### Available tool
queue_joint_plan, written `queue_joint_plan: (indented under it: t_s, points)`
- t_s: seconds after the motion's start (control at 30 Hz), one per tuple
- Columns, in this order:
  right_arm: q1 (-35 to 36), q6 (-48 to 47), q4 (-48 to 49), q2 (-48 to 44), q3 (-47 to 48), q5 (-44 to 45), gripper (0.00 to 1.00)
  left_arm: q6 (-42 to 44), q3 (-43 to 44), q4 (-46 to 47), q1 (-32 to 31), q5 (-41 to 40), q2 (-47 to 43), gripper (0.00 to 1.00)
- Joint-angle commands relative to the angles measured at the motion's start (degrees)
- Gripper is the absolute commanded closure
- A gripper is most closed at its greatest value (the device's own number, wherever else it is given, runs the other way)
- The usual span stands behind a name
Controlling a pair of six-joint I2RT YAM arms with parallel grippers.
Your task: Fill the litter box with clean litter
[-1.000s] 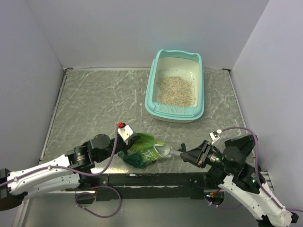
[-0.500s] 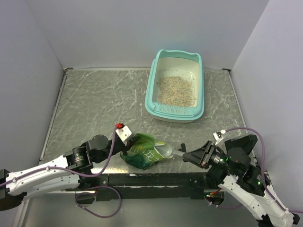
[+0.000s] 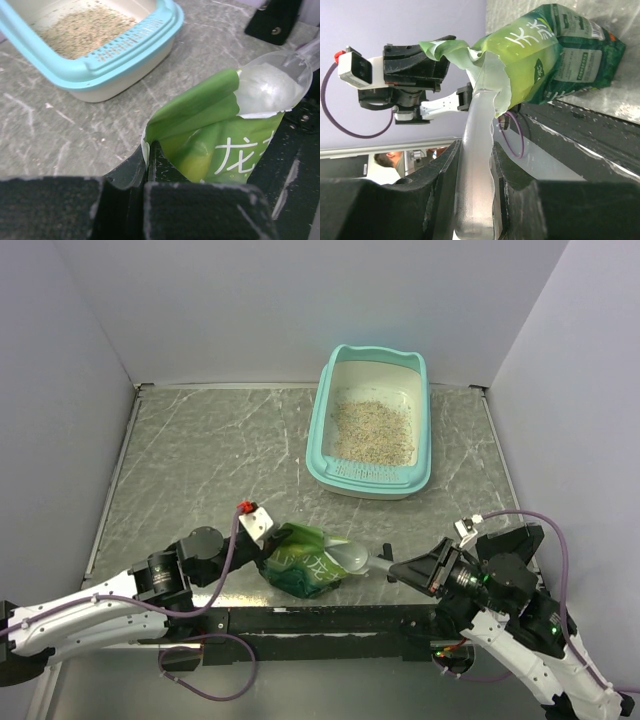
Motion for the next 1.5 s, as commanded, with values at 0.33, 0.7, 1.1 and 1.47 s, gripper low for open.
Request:
queue_joint_plan:
  t_s: [0.33,0.7,1.1,1.47]
  points:
    - [0.36,0.16,17.6,-11.74,-11.02,-3.68,1.0,11.84,16.23,-17.62,1.81,-22.86,-3.87,0.99]
    - [0.45,3.77,63.21,15.77,-23.07,-8.77,1.0,21.23,30.73,-25.28,1.82,-24.62,0.42,0.99]
    - [0.89,6.4,84.51,35.4,-25.71,-12.03,1.0,18.72,25.13,-22.31,1.9,-20.23,4.31,0.99]
    - [0.36,2.71,67.9,25.38,-22.63,-11.24,1.0,7.71,8.33,-12.28,1.81,-12.4,6.05,0.99]
